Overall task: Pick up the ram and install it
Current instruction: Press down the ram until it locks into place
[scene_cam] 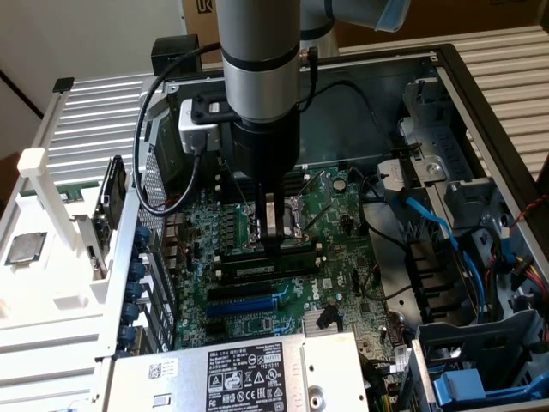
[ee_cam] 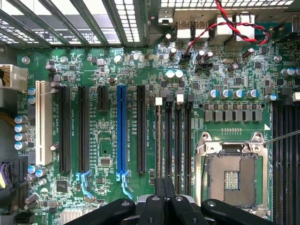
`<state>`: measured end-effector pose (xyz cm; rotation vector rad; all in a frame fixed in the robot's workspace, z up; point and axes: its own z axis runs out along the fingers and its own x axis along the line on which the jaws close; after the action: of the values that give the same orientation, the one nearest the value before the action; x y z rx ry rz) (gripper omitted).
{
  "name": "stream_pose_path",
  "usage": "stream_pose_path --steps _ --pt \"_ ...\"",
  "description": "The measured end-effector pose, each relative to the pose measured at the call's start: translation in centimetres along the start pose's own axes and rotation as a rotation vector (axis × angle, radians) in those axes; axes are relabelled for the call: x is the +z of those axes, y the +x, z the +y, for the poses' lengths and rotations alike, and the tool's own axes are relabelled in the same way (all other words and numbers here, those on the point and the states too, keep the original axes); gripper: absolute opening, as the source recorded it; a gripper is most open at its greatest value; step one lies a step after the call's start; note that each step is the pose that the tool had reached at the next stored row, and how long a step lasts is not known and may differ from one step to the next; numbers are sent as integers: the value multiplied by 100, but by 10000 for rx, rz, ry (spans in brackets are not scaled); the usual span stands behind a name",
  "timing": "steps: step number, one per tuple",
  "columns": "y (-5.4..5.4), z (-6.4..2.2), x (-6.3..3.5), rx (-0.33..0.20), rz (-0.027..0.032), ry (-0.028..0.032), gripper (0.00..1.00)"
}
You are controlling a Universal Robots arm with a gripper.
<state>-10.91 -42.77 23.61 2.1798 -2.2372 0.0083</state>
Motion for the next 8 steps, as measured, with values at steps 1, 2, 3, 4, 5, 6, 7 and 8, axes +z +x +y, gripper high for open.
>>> stream_pose_path --steps 1,2,3,4,5,6,7,8 --pt "0 2 -3 1 -1 1 10" --pt "0 4 -5 0 -1 1 10" --pt "0 9 -7 1 -2 1 10" --pt "1 13 -10 1 0 0 10" --pt "1 18 -11 1 1 0 10" --pt "1 24 -12 0 2 -1 10" --pt "1 31 -12 0 1 0 10" --pt "2 41 -11 0 1 0 10"
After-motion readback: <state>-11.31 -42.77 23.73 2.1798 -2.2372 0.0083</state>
